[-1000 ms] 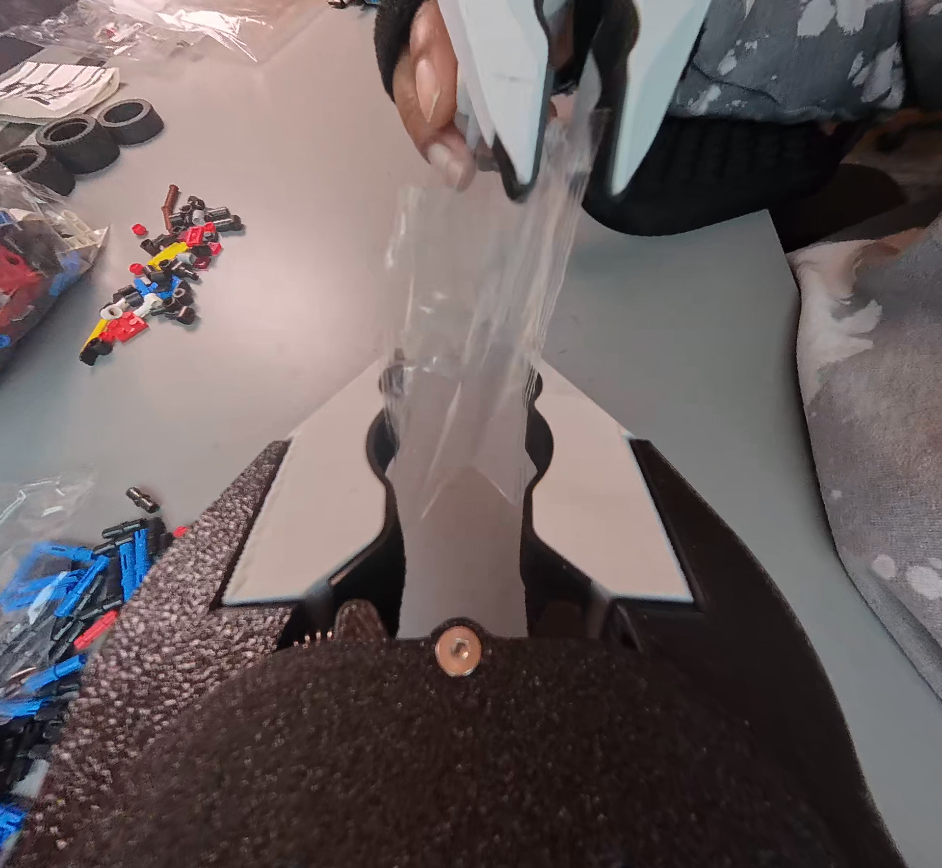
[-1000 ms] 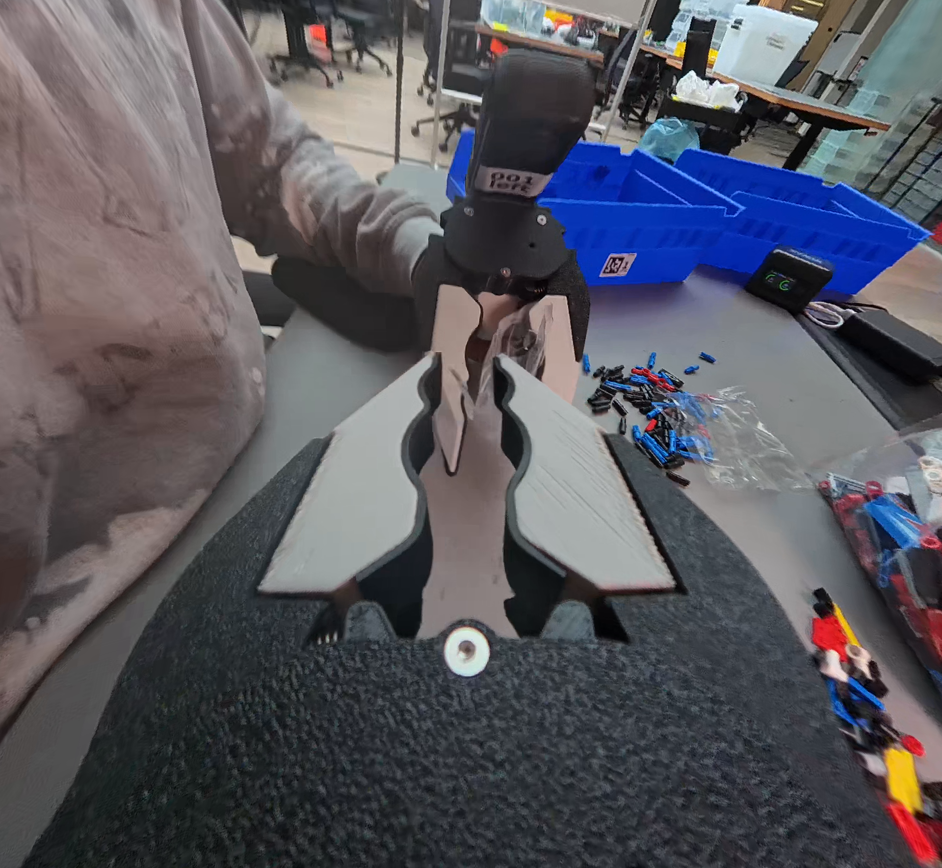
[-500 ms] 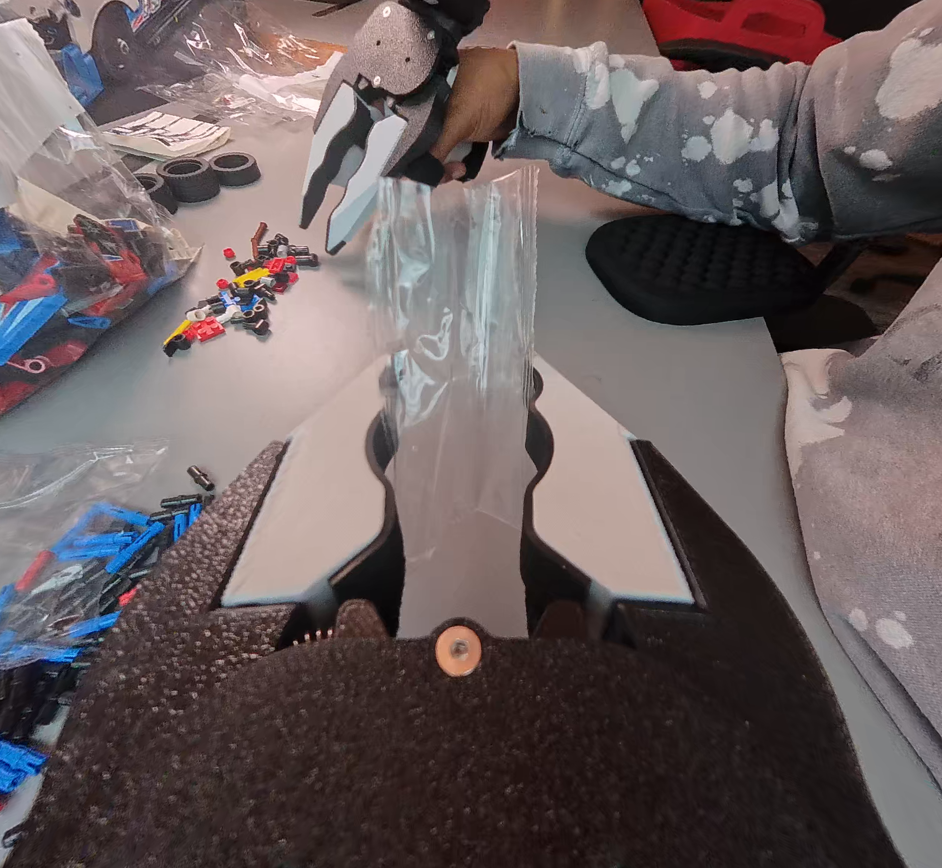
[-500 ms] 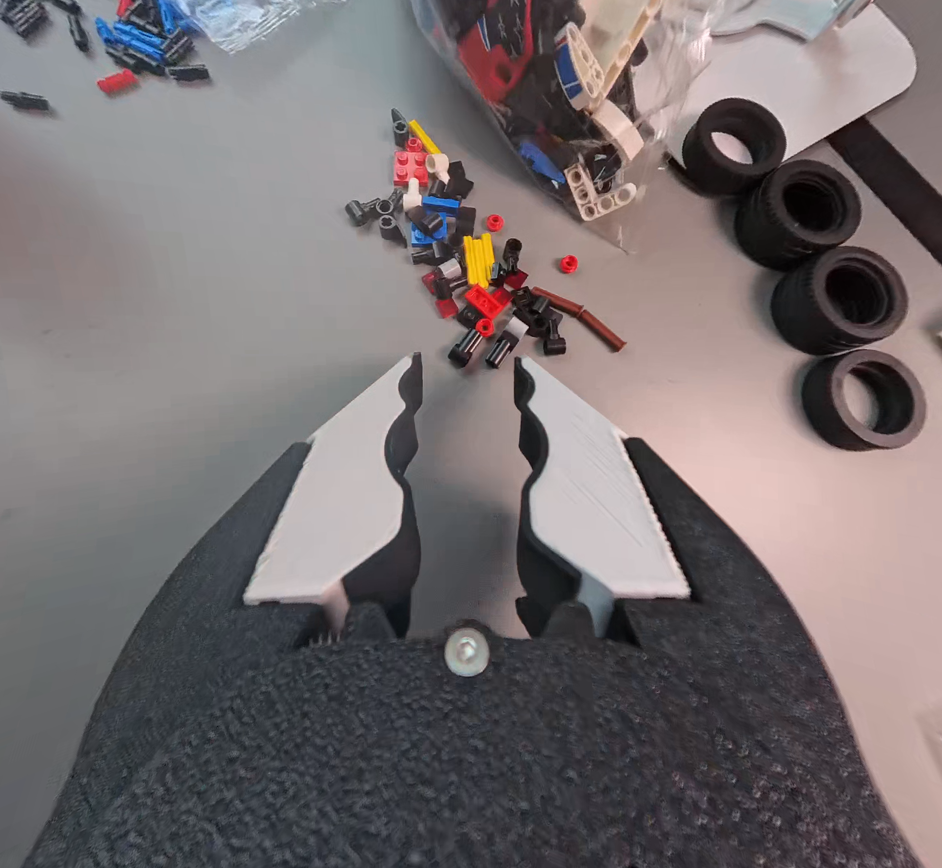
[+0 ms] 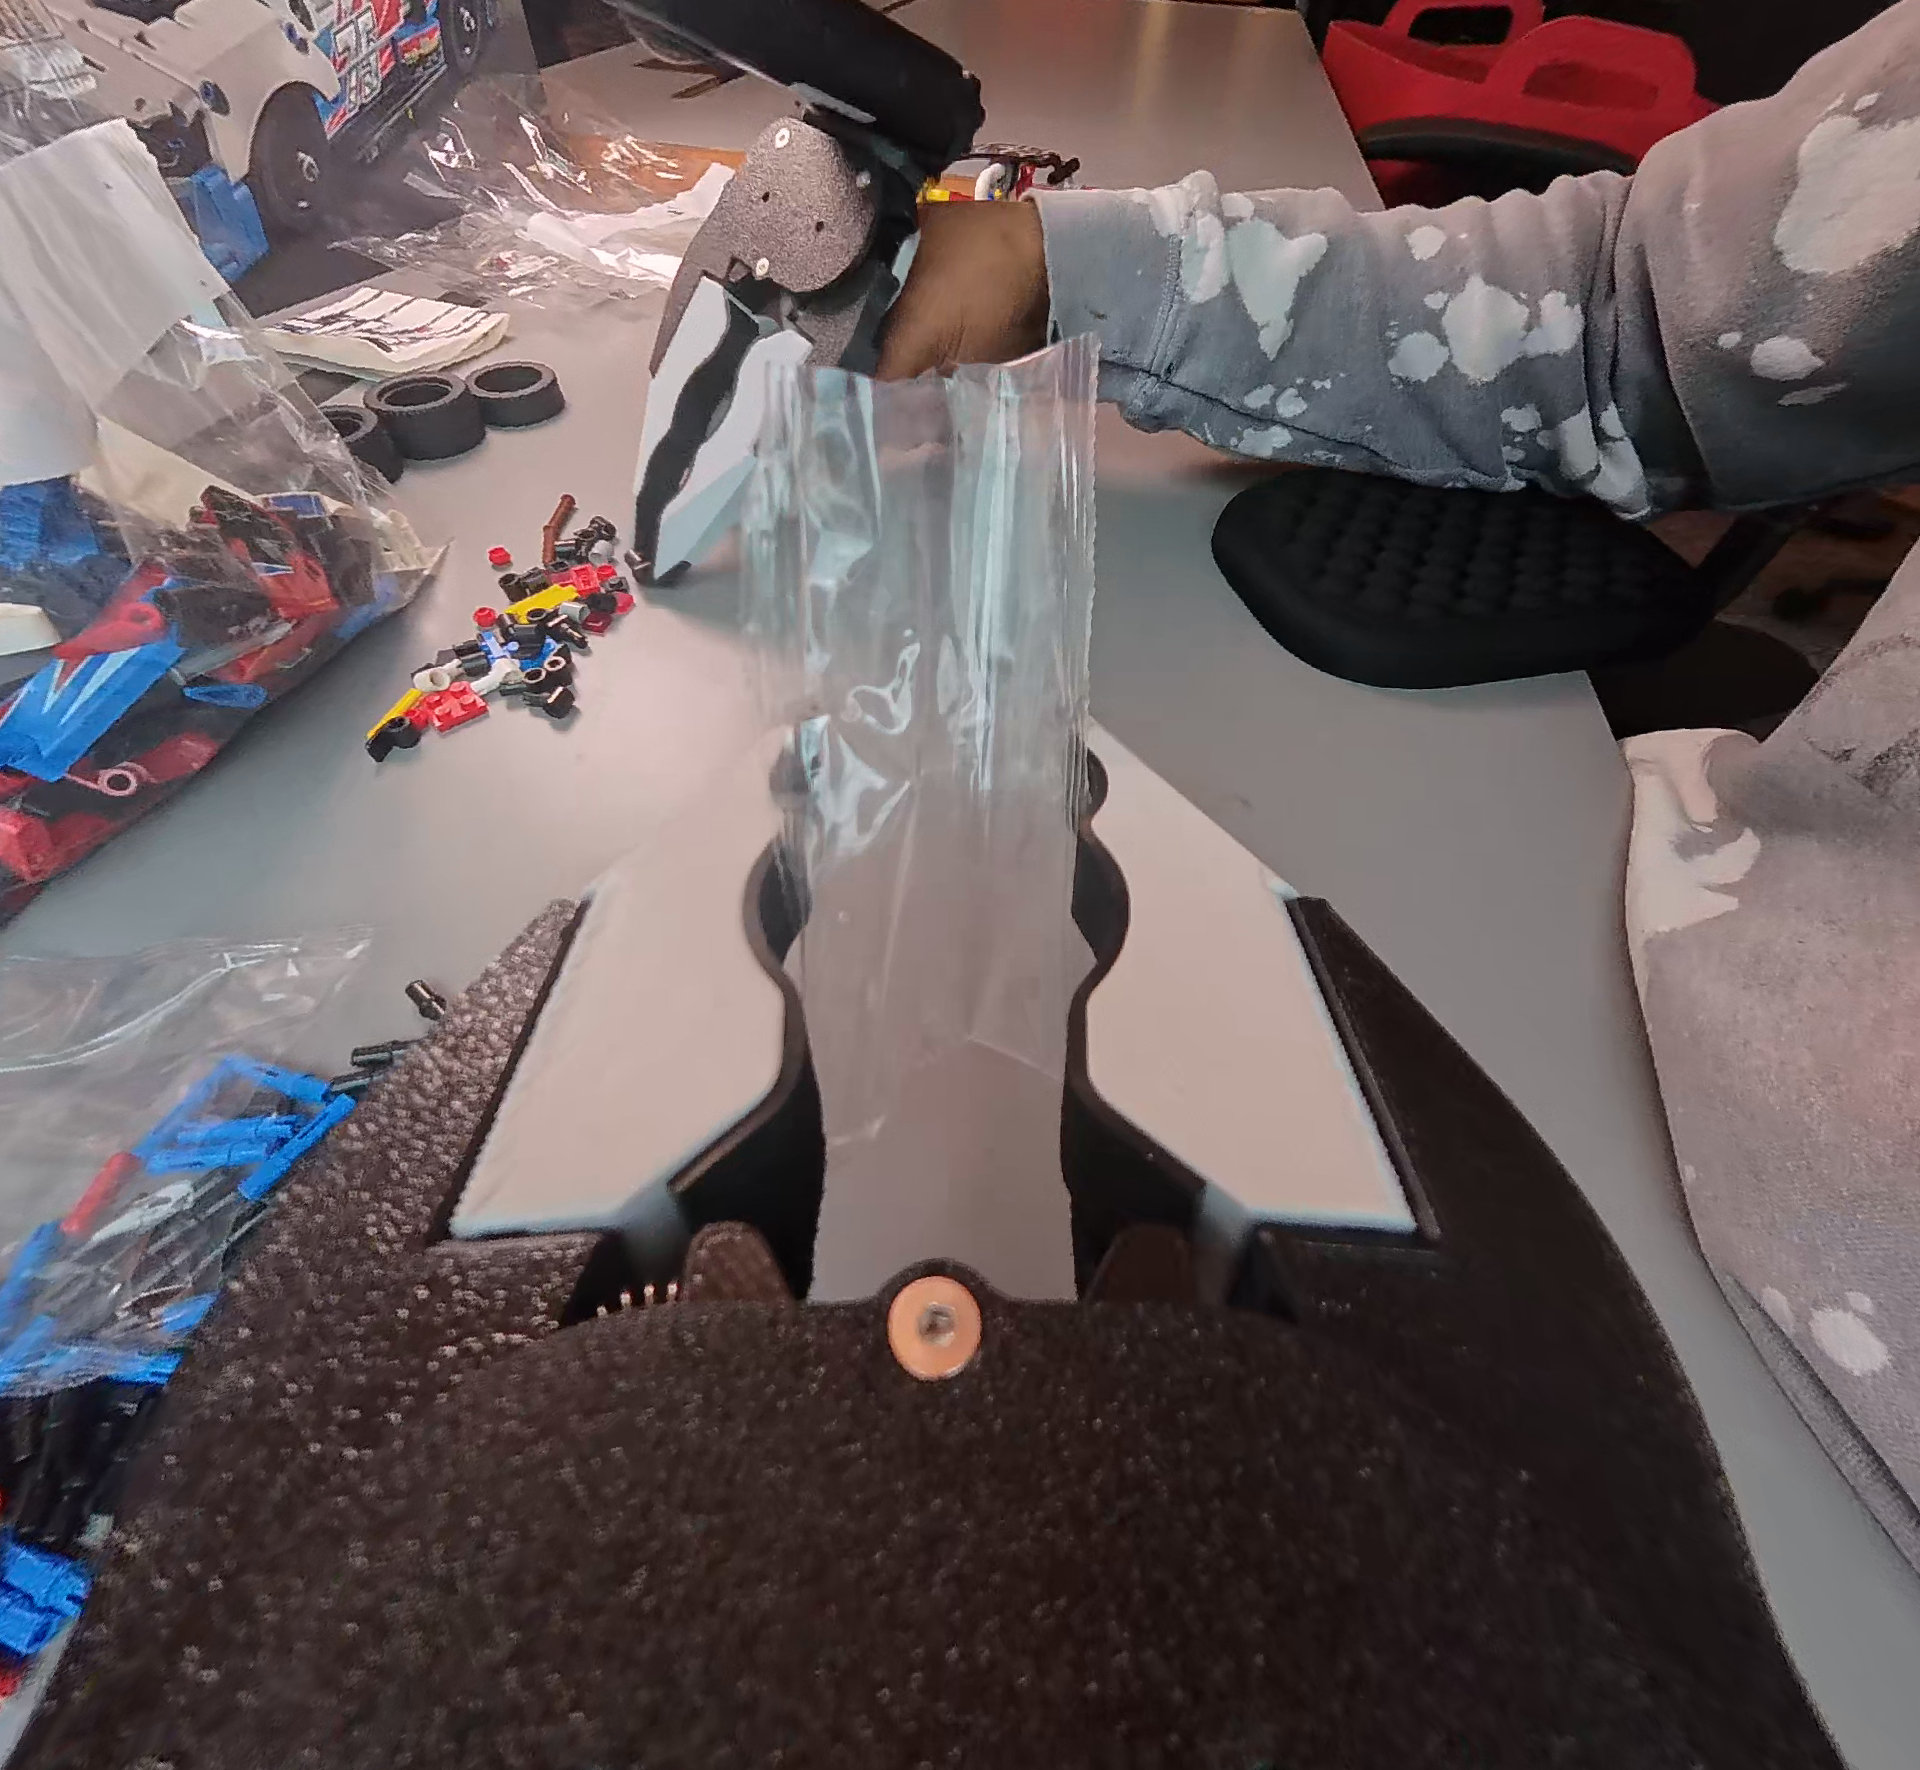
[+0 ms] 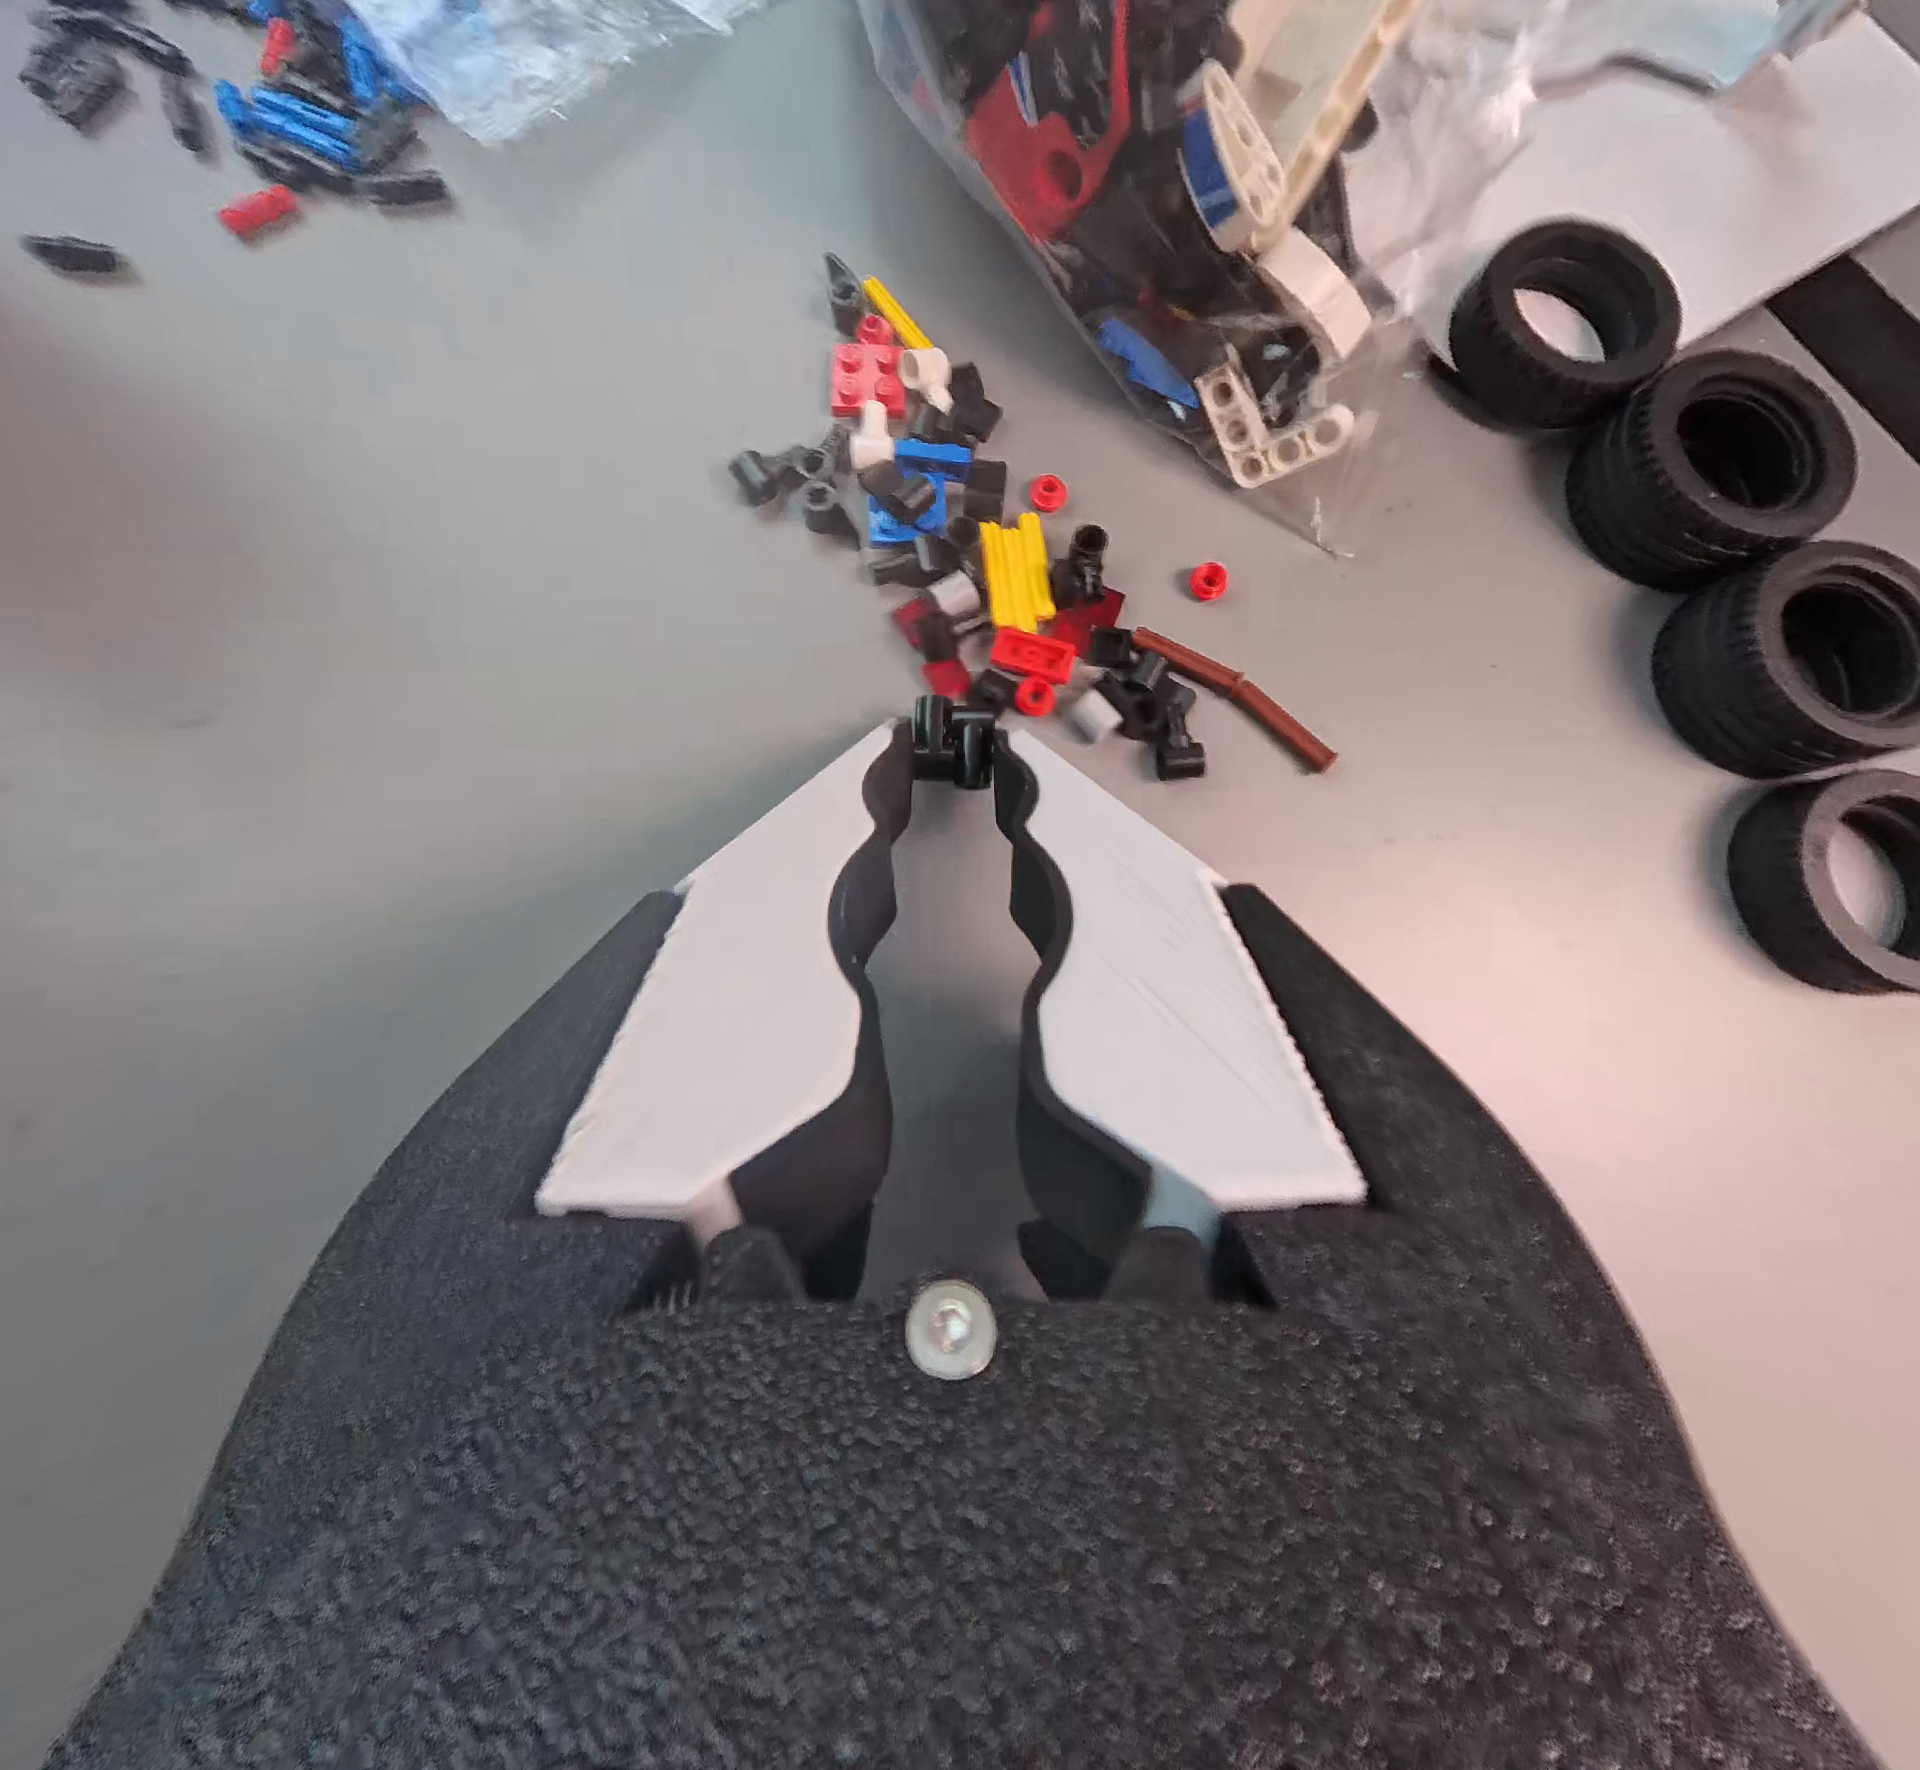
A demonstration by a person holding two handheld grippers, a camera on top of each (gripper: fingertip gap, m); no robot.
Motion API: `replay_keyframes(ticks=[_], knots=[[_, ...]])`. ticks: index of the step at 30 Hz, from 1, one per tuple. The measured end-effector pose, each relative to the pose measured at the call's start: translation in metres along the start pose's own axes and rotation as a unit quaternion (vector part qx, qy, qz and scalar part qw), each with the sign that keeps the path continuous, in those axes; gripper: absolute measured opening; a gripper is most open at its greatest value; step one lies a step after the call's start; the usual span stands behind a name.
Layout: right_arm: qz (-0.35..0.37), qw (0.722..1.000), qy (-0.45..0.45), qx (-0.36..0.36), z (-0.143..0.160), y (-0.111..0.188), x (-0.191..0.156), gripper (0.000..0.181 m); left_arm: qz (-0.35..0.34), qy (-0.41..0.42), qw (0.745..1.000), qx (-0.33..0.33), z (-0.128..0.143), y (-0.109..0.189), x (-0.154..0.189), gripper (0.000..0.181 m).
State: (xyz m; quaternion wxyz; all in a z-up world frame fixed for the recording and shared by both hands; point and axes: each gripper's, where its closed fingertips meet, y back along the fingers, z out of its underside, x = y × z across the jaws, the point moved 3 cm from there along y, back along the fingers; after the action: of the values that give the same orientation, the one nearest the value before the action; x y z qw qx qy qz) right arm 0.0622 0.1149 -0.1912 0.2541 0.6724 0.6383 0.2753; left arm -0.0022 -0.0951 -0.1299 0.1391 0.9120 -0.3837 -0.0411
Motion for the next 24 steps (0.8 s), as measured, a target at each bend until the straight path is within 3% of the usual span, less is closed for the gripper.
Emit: replay_keyframes(ticks=[1,5,7,12,16,24], knots=[[-0.025,0.999,0.007,0.030,-0.010,0.007,-0.010,0.015,0.000,-0.002,1.000,0.001,0.000,0.000,0.001,0.047],[-0.173,0.958,0.083,0.215,-0.080,0.070,-0.087,0.015,0.000,-0.010,1.000,0.009,-0.002,0.000,0.002,0.046],[-0.223,0.933,0.118,0.256,-0.106,0.095,-0.125,0.015,0.001,-0.011,1.000,0.011,-0.003,-0.002,0.003,0.047],[-0.240,0.923,0.218,0.209,-0.122,0.093,-0.176,0.015,0.003,-0.020,1.000,0.009,-0.004,-0.005,0.007,0.047],[-0.221,0.925,0.255,0.176,-0.119,0.079,-0.182,0.015,0.003,-0.020,1.000,0.015,-0.005,-0.002,0.009,0.046],[-0.206,0.922,0.269,0.186,-0.121,0.085,-0.186,0.020,0.010,-0.011,1.000,0.025,-0.008,0.000,0.010,0.046]])
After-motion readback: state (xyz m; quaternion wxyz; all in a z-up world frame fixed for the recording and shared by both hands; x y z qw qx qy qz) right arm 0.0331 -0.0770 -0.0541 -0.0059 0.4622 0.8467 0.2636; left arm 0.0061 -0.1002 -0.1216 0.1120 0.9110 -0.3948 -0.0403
